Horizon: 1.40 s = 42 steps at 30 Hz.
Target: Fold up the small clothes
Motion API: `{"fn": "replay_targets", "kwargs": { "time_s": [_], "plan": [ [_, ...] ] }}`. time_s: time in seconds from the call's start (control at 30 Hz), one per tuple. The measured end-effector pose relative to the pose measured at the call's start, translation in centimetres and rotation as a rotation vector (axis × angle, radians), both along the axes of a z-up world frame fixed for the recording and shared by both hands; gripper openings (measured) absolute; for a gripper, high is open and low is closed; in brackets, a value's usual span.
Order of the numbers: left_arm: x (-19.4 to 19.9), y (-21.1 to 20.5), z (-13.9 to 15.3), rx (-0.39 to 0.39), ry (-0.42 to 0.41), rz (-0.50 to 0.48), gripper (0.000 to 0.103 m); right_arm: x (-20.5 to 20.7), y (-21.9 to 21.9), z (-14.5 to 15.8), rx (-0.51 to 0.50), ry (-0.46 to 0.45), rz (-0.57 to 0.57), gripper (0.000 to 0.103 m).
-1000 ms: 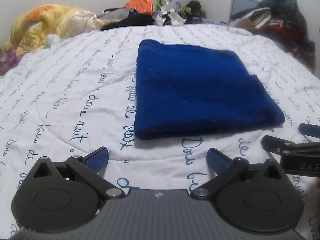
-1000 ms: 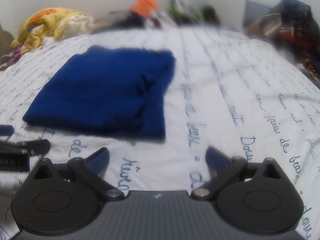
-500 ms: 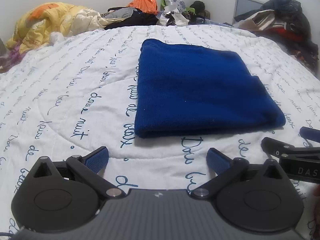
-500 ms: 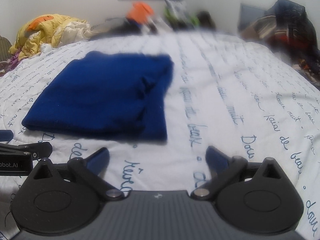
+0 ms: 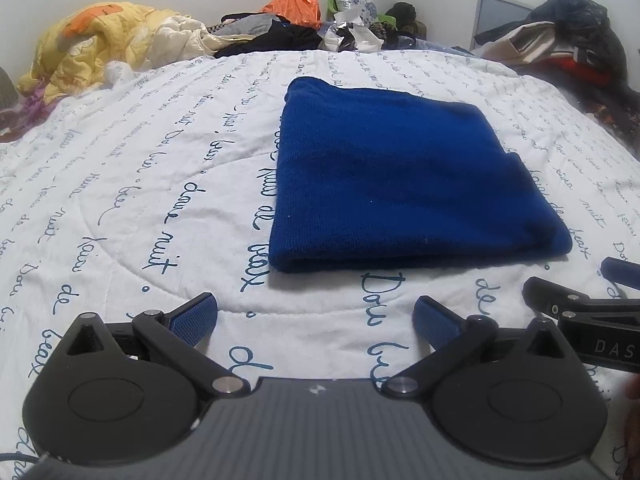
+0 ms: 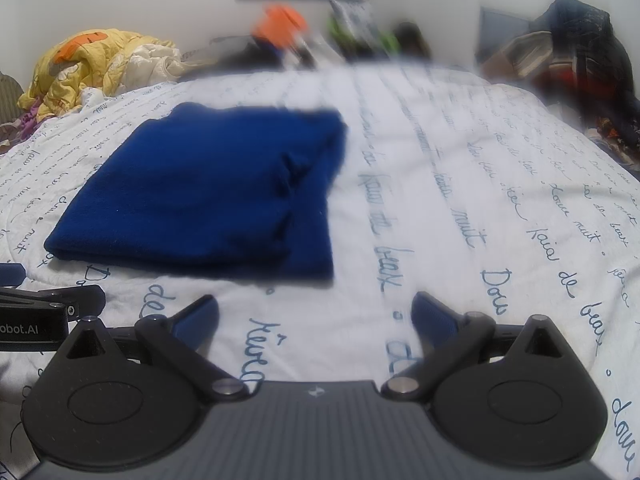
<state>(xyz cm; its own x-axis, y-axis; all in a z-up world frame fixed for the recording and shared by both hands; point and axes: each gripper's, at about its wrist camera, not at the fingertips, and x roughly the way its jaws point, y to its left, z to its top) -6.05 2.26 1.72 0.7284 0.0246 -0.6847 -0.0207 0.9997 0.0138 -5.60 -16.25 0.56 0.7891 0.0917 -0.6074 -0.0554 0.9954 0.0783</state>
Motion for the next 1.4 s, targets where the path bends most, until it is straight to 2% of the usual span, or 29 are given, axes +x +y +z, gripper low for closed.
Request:
{"fn": "replay_targets", "kwargs": {
  "time_s": [0.33,0.6,1.4],
  "plan": [
    [-0.06,0.02,0.02,0.001,-0.005,0.001,0.103,-0.02,0.00,-0.01,0.000,0.000,0.000,0.103],
    [-0.41,-0.17,-0.33,0.004,-0.052,0.016,0.103,-0.03,-0.01,0.00,0.000,0.000,0.000,0.103],
    [-0.39,-0.19,-0.32,0.004,-0.052,0.017,0.103,-0.06,0.01,0.01,0.000,0.000,-0.001,0.103]
  ]
}}
